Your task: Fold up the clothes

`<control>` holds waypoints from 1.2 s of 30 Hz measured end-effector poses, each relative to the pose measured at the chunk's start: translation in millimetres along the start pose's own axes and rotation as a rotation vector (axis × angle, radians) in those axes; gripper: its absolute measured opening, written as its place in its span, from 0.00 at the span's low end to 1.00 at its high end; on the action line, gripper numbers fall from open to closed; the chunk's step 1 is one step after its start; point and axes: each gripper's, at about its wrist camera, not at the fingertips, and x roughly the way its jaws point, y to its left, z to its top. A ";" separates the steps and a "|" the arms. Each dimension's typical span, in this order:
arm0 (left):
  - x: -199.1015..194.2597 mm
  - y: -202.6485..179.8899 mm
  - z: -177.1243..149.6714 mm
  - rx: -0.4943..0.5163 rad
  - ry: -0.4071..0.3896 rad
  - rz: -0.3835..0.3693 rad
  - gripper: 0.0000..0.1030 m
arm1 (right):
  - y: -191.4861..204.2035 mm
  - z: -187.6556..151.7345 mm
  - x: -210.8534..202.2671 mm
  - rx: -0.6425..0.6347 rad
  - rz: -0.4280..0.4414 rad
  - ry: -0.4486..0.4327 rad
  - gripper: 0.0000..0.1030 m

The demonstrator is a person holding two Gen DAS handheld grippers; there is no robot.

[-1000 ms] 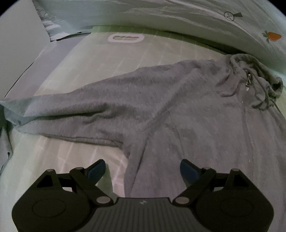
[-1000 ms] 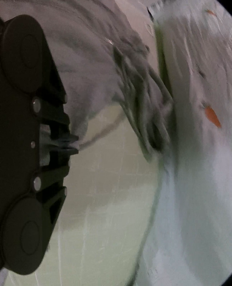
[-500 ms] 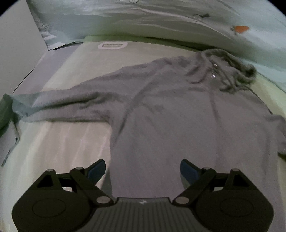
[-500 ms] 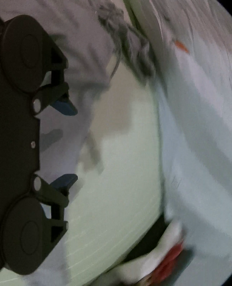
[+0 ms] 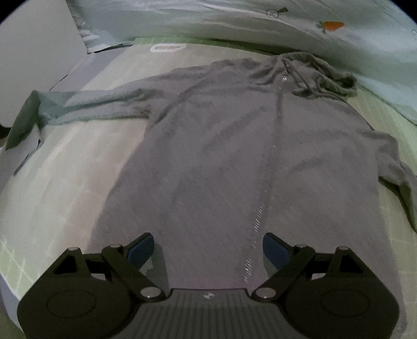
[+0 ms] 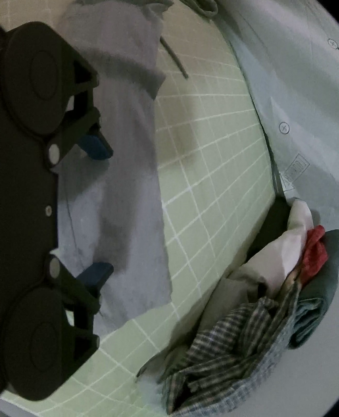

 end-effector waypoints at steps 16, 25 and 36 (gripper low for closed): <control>-31.3 12.6 -30.3 -0.078 -0.046 0.096 0.88 | -27.5 7.8 -15.9 -0.075 -0.115 -0.051 0.54; -35.5 85.8 -39.7 -0.173 -0.038 0.123 0.88 | 71.8 -37.6 -61.5 -0.038 0.236 0.023 0.67; -15.0 128.5 -36.8 -0.144 0.002 -0.129 0.71 | 186.5 -96.9 -89.4 0.004 0.697 0.229 0.68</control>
